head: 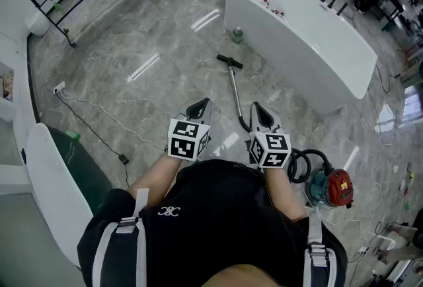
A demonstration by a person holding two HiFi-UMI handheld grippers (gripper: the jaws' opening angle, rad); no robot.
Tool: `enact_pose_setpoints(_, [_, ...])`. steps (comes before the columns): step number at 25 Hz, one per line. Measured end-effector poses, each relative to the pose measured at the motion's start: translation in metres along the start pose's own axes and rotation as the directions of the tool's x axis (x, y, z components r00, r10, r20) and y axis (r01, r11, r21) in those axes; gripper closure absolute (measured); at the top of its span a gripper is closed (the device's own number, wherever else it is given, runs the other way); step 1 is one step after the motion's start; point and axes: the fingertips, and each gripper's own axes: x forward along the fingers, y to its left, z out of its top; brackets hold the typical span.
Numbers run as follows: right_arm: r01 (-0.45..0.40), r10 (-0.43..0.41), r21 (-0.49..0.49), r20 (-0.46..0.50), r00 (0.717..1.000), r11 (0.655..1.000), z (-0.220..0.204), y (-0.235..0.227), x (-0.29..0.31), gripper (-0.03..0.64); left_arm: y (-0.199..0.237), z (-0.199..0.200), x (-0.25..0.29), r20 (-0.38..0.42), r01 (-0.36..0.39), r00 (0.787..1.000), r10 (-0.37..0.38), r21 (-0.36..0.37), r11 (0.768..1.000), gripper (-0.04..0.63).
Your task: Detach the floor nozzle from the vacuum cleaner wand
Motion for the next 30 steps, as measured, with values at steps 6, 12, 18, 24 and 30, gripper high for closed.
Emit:
enact_pose_setpoints(6, [0.009,-0.009,0.004,-0.020,1.000,1.000,-0.013,0.039,0.015,0.606,0.042,-0.020,-0.011,-0.038,0.022,0.999,-0.023,-0.043,0.999,0.591])
enact_pose_setpoints(12, [-0.012,0.012,-0.012,-0.040,0.999,1.000,-0.013,0.059,0.032,0.606,0.066,-0.033,-0.017,-0.067,0.021,0.997,-0.027,-0.100,0.995,0.591])
enact_pose_setpoints(18, [-0.040,0.039,-0.023,-0.060,0.997,0.999,-0.015,0.061,0.060,0.606,0.086,-0.033,-0.003,-0.078,0.009,0.997,-0.022,-0.157,0.988,0.591])
enact_pose_setpoints(24, [-0.042,0.042,-0.006,-0.029,0.999,0.999,0.009,0.027,0.106,0.606,0.104,-0.011,0.035,-0.090,-0.014,0.996,0.002,-0.137,0.990,0.591])
enact_pose_setpoints(30, [-0.080,0.080,0.017,0.013,0.997,0.997,0.052,-0.013,0.154,0.606,0.116,0.041,0.089,-0.073,-0.036,0.997,0.028,-0.110,0.993,0.591])
